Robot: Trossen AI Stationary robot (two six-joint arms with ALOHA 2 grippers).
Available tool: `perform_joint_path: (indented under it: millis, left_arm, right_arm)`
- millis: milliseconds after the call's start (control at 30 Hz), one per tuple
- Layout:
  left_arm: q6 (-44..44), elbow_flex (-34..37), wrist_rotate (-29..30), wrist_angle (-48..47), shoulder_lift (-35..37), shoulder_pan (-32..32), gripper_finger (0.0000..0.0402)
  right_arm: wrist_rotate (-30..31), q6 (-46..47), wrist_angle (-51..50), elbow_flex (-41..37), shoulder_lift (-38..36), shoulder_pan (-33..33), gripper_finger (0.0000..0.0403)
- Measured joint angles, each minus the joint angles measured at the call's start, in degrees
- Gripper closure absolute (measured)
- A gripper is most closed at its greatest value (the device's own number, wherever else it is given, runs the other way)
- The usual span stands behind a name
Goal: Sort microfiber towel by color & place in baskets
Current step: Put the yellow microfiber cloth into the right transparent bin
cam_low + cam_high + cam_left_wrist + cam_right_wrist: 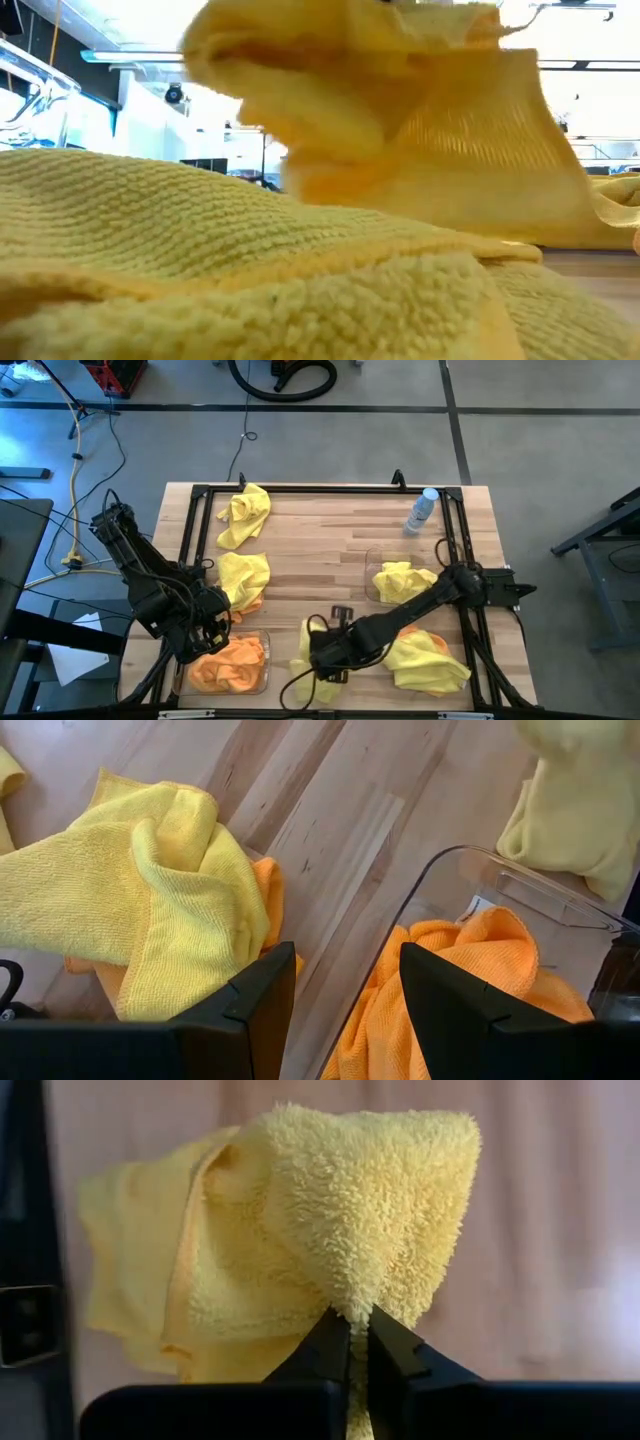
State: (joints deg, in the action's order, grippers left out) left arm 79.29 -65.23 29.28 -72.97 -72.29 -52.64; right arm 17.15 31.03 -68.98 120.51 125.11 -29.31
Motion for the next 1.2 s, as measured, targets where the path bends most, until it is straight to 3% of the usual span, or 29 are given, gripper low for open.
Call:
perform_joint_path:
  millis: [200,533,800,1000,1200]
  left_arm:
    - [1.4,0.0,0.0,0.0,0.0,0.2,0.0232]
    - [3.9,0.0,0.0,0.1,0.0,0.2,0.0232]
    - [7.6,0.0,0.0,0.1,0.0,2.1,0.0232]
    - [7.6,0.0,0.0,0.1,0.0,4.4,0.0232]
    - [7.6,0.0,0.0,0.2,0.0,6.5,0.0232]
  right_arm:
    - [6.7,0.5,-2.1,-5.4,-8.2,-0.4,0.0400]
    - [13.8,5.4,15.6,-37.5,-36.1,-0.2,0.0402]
    - [19.9,9.7,15.8,-54.7,-59.5,1.6,0.0402]
    - [16.7,12.1,8.3,-61.5,-68.5,4.9,0.0403]
    - [8.4,4.8,12.1,-68.1,-68.0,9.5,0.0403]
